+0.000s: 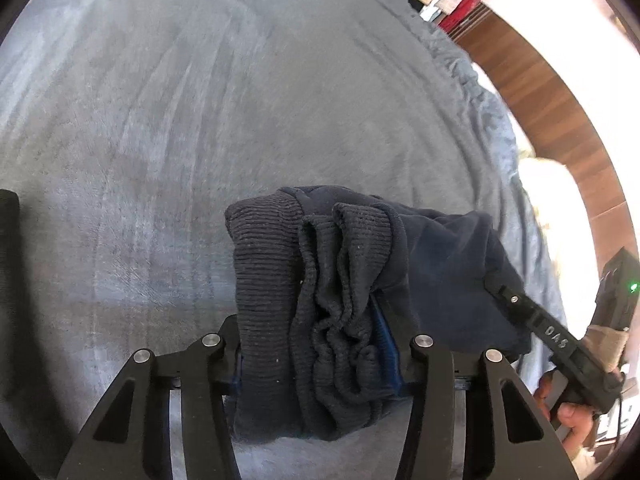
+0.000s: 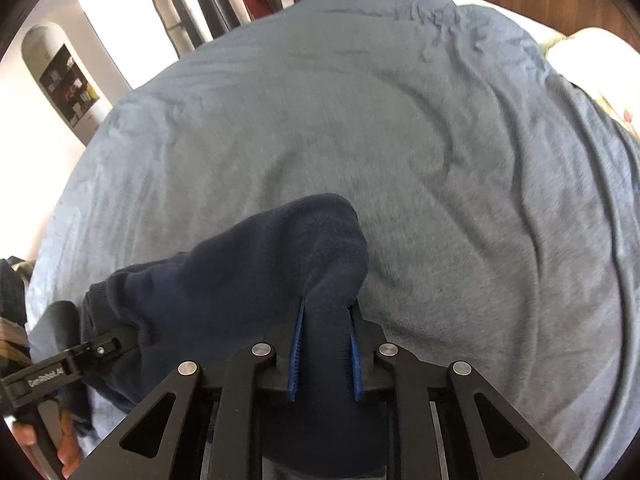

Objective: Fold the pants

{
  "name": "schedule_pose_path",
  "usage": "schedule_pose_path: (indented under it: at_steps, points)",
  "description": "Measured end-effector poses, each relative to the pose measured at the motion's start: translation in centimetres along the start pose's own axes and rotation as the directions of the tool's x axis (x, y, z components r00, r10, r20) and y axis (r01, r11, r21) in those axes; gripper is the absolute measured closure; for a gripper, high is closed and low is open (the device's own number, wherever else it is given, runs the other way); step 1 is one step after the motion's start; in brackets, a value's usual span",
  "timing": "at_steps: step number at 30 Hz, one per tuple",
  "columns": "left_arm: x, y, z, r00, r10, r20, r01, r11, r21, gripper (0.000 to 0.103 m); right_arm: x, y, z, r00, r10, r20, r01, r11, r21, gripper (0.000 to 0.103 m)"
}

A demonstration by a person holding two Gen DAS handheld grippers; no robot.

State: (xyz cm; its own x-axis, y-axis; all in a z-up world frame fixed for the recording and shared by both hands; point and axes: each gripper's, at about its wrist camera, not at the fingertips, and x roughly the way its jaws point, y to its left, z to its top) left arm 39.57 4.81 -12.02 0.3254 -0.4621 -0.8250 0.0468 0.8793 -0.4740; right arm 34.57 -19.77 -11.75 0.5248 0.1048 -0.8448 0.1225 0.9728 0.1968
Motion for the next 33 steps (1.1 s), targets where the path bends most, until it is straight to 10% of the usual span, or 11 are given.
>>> schedule_pose_path:
  at_steps: [11,33]
  points:
    - [-9.5,0.1,-0.4,0.988,-0.036,0.15,0.032,0.999,0.028,0.054,-5.4,3.1,1.8,0.995,0.018,0.097,-0.012,0.998,-0.059,0.083]
    - [-25.8,16.3,-3.4,0.934,0.235,0.269,-0.226,0.972,-0.062,0.054,-5.2,25.2,-2.4,0.944,0.324,0.065,-0.297,0.919,-0.26,0.083]
